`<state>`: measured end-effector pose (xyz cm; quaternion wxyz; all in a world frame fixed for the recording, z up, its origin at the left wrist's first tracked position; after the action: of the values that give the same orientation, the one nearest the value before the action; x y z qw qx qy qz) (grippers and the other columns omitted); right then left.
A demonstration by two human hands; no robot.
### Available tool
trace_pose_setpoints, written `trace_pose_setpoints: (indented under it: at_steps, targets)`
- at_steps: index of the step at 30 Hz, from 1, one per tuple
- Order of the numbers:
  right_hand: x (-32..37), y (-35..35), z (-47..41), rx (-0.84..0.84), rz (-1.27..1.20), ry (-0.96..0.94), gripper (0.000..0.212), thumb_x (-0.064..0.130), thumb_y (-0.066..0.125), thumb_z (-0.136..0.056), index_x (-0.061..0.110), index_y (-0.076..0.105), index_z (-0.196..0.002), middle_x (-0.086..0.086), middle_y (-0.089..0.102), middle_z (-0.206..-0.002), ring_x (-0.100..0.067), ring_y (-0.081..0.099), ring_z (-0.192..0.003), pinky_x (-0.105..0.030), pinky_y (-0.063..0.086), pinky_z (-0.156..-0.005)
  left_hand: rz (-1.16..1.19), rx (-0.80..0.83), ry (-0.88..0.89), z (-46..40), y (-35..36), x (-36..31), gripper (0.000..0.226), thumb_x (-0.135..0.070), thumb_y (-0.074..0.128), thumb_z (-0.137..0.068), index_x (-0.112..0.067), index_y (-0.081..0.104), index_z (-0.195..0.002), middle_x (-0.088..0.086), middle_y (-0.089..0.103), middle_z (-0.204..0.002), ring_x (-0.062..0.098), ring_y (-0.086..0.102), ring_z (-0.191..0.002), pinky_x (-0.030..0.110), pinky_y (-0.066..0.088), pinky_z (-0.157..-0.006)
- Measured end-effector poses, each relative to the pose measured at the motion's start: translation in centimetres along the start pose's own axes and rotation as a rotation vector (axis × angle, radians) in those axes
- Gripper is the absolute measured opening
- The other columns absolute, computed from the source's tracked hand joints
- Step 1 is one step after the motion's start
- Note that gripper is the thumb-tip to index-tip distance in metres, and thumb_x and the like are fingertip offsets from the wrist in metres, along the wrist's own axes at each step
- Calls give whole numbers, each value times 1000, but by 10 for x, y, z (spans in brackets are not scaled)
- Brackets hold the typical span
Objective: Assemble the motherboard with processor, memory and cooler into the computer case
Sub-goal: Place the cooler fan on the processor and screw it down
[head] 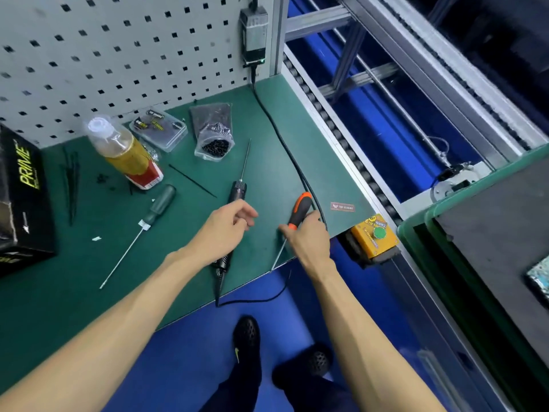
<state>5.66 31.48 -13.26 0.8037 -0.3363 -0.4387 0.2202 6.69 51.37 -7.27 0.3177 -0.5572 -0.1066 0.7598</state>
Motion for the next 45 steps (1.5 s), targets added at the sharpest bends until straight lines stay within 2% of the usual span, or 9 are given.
trace_pose_setpoints:
  at_steps: [7, 14, 19, 21, 26, 29, 37, 42, 45]
  targets:
    - [2, -1, -5, 19, -97, 63, 32, 40, 66, -77, 13, 50, -83, 1, 59, -75, -26, 60, -73, -33, 44, -62, -4, 21, 0, -6, -5, -5, 41, 2, 40, -89, -31, 63, -95, -11, 70, -91, -1, 65, -80, 7, 40, -59]
    - [20, -69, 7, 88, -567, -25, 37, 46, 56, -66, 14, 53, -85, -5, 60, -75, -20, 61, -56, -38, 58, -56, 3, 50, 93, -16, 21, -63, 39, 4, 39, -90, -24, 65, -96, -5, 70, -90, 3, 67, -76, 14, 46, -62]
    - [-5, -160, 17, -53, -757, -107, 16, 22, 57, -76, 9, 52, -85, -1, 61, -69, -14, 65, -58, -32, 56, -53, -1, 119, 195, -23, 66, -135, 38, 6, 40, -90, -21, 65, -95, -2, 71, -88, 15, 69, -80, 31, 53, -82]
    - [-27, -197, 22, -126, -800, -104, 3, 10, 55, -82, 9, 53, -85, 2, 61, -68, -13, 61, -55, -32, 53, -53, 2, 149, 251, -23, 89, -170, 36, 7, 40, -89, -17, 66, -96, 1, 71, -87, 17, 68, -79, 32, 54, -82]
    - [-94, -287, 48, -327, -894, -107, 11, 4, 54, -82, 15, 53, -81, 3, 54, -63, -18, 47, -54, -29, 44, -50, -3, 267, 403, -12, 161, -256, 36, 8, 40, -87, -15, 66, -95, 2, 69, -84, 12, 66, -75, 30, 54, -73]
    - [-138, -331, 65, -412, -923, -105, 3, 14, 53, -81, 13, 52, -84, 1, 55, -65, -19, 47, -57, -30, 39, -51, -15, 332, 488, -2, 210, -302, 37, 11, 40, -88, -15, 65, -94, -1, 68, -84, 6, 66, -73, 24, 51, -72]
    - [-239, -417, 103, -625, -968, -69, 19, 34, 57, -85, 16, 56, -80, 7, 58, -59, -14, 52, -56, -30, 42, -49, -131, 475, 666, 26, 324, -395, 28, 8, 48, -91, -14, 65, -98, 2, 70, -86, 19, 68, -82, 28, 53, -81]
    - [-289, -452, 113, -790, -925, -1, 36, 52, 61, -86, 16, 58, -83, 2, 58, -69, -21, 57, -65, -48, 47, -63, -213, 534, 740, 32, 365, -428, 25, 7, 54, -90, -10, 65, -104, 3, 69, -92, 3, 61, -84, 10, 45, -76]
    - [-312, -468, 117, -896, -803, 45, 41, 65, 58, -82, 24, 54, -83, -10, 56, -82, -11, 57, -68, -27, 46, -65, -230, 546, 782, 28, 387, -443, 22, 4, 58, -89, -12, 64, -104, -2, 67, -91, -8, 56, -73, 5, 40, -71]
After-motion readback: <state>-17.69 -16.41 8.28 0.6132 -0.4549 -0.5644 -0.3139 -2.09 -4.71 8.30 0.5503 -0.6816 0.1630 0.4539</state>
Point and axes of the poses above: each hand's wrist, its own z-axis away from the middle knuckle, its own y-axis out of the palm, x = y × z, the point moved 5 cm from there along -z, towards the middle knuckle
